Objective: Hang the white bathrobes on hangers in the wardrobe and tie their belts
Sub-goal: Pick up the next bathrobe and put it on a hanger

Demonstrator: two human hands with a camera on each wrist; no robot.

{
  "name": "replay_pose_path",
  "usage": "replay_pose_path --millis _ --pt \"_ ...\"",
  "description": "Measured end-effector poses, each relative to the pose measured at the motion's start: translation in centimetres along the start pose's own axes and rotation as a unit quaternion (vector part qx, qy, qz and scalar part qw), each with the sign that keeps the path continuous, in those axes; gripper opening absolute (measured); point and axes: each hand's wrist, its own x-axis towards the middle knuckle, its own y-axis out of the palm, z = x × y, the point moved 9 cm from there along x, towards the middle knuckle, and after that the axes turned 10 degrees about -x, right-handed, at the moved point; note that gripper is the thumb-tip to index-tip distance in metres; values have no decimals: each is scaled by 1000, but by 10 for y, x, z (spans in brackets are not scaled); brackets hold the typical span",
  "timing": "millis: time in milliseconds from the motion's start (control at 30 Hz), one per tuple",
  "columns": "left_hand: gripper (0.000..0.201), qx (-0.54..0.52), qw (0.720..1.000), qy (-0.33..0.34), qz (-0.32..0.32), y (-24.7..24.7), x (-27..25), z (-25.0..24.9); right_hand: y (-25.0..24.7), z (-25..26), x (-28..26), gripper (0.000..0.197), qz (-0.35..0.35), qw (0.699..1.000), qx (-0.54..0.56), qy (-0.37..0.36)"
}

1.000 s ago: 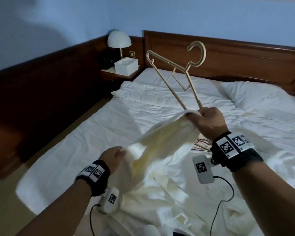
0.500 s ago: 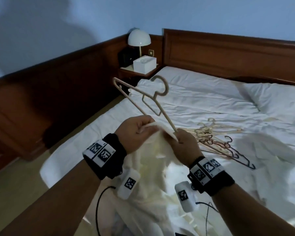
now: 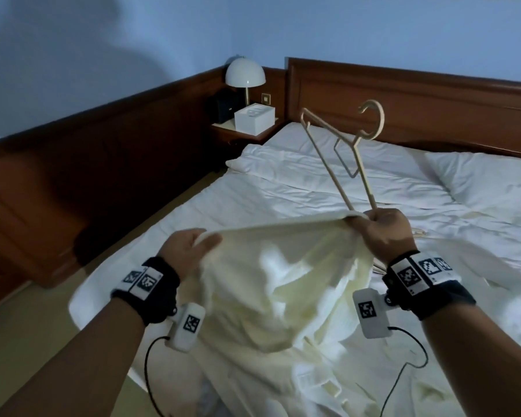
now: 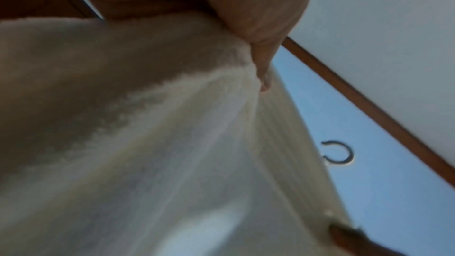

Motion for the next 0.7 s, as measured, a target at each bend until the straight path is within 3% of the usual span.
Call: replay_pose_path --millis 133,300,367,500,633,700 --pt "37 -35 998 47 -37 -15 14 -35 8 -12 0 45 17 1000 -17 12" --pt "24 -41 998 48 -18 -16 22 -50 12 -17 -3 41 29 999 -37 24" --pt "28 -46 998 46 -13 -14 22 -54 12 -17 -4 41 34 998 -46 27" --pt "36 -54 996 72 13 -6 18 -76 27 0 -13 21 66 991 -112 -23" --pt "25 -27 985 130 110 28 8 -128 55 46 -44 67 102 976 -143 -132" --pt "16 -2 976 163 143 44 2 -150 67 71 -54 57 114 968 -142 -172"
